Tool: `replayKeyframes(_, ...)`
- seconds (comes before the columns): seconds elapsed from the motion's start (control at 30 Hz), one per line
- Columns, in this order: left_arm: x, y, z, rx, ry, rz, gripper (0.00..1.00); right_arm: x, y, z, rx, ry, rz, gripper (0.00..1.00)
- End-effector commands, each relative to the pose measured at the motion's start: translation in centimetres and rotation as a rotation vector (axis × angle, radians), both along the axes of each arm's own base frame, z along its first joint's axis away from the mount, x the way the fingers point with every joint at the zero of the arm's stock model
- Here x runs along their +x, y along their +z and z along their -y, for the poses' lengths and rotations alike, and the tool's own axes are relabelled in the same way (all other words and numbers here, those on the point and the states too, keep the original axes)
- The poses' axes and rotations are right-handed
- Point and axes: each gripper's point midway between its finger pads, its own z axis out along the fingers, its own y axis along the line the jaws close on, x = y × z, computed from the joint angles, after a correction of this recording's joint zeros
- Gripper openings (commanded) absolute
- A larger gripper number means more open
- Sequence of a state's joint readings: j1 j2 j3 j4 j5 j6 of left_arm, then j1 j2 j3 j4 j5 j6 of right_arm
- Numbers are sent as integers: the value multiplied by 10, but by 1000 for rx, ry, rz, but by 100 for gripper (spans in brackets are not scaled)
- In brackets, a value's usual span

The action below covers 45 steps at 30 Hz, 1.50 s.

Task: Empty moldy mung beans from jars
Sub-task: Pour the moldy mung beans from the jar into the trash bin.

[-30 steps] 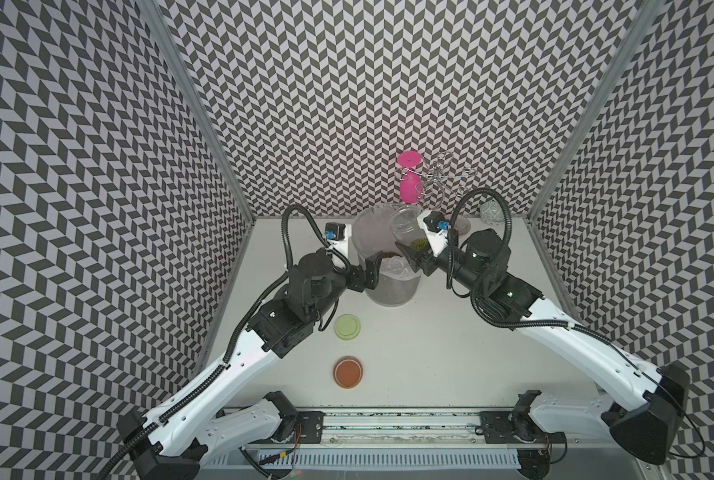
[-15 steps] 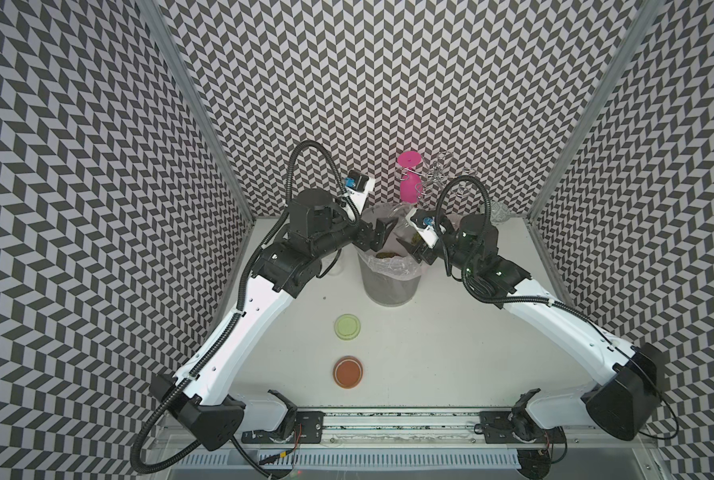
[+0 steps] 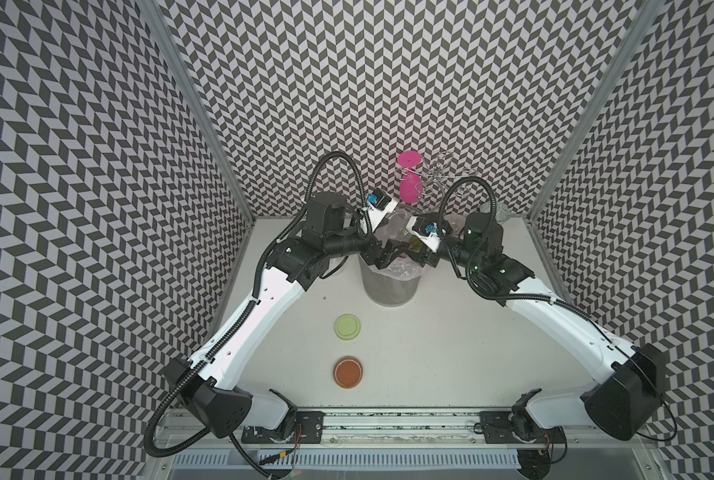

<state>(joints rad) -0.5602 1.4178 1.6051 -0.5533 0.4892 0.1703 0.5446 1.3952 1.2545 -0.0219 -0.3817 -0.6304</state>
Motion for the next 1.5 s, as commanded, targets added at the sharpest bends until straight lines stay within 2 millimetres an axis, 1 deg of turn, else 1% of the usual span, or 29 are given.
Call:
replayKeyframes(0.0,-6,10,3,2,-57,36,88,-15,52,2,76,46,173,53)
replayKeyframes(0.2,-3,1,11,30,-66,26,77,-19,49,-1,73,72,181,53)
replayKeyframes(0.33,-4,-4,17,40,-78,22,63,-19,48,0,66,71,186,53)
replayKeyframes(0.43,-2,-10,22,55,-81,8,54,-21,52,1,72,64,200,53)
replayKeyframes(0.57,9,-18,22,85,-32,-7,50,-24,62,8,100,37,250,52)
replayKeyframes(0.67,17,-21,20,98,7,-15,45,-30,67,11,124,35,279,52)
replayKeyframes(0.9,22,-19,20,93,40,-13,30,-34,69,12,126,32,294,52)
replayKeyframes(1.0,28,-25,18,115,70,-23,18,-35,70,14,130,23,299,52)
replayKeyframes(1.07,30,-28,18,125,78,-32,13,-34,70,14,131,18,300,52)
replayKeyframes(1.13,32,-30,18,128,86,-43,5,-34,71,15,134,9,306,52)
replayKeyframes(1.27,34,-30,18,124,96,-47,0,-34,74,17,139,-5,316,52)
replayKeyframes(1.4,35,-28,18,119,100,-44,0,-35,76,18,146,-8,319,52)
replayKeyframes(1.47,36,-24,17,107,105,-35,0,-34,76,18,156,-10,314,54)
